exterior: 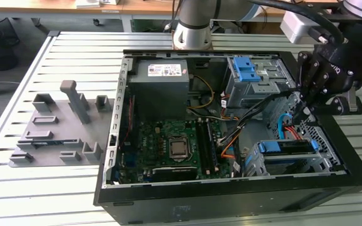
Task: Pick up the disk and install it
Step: 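Insert the second disk wire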
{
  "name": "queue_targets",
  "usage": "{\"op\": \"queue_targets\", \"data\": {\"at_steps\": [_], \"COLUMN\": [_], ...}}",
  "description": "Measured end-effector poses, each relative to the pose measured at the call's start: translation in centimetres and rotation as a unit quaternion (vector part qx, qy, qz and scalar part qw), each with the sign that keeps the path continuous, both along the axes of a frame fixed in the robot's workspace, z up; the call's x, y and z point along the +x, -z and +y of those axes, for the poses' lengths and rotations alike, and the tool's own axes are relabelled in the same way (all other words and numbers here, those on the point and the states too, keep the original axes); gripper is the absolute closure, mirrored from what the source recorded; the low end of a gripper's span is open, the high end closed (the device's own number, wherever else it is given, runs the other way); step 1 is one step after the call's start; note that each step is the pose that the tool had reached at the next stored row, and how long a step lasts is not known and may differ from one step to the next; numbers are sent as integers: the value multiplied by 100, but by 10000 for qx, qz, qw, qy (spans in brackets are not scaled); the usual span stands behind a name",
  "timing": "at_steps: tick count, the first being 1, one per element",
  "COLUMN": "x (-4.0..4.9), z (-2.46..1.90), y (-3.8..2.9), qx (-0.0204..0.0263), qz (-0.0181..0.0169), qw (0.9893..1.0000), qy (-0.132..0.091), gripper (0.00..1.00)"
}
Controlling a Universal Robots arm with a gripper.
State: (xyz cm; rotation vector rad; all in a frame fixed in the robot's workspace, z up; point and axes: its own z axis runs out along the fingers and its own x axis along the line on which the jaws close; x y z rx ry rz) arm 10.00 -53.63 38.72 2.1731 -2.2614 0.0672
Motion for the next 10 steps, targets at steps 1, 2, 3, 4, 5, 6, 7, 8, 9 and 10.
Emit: {"op": "queue_targets", "data": {"at_steps": [1, 2, 3, 4, 5, 6, 7, 8, 9, 10], "x": [0, 0, 0, 0, 0, 0, 0, 0, 1, 1], "z": [15, 26, 31, 34, 36, 38, 41, 45, 48, 51], "y": [0, 0, 2, 4, 9, 14, 19, 23, 28, 33], "qx": [-38, -72, -84, -86, -85, -84, -83, -84, -83, -83], "qz": [0, 1, 2, 4, 5, 6, 6, 7, 7, 7], "qw": [10000, 10000, 10000, 10000, 10000, 10000, 10000, 10000, 10000, 10000], "qy": [0, 0, 0, 0, 0, 0, 0, -1, -1, -1], "gripper": [89, 89, 89, 89, 89, 84, 84, 76, 76, 76]}}
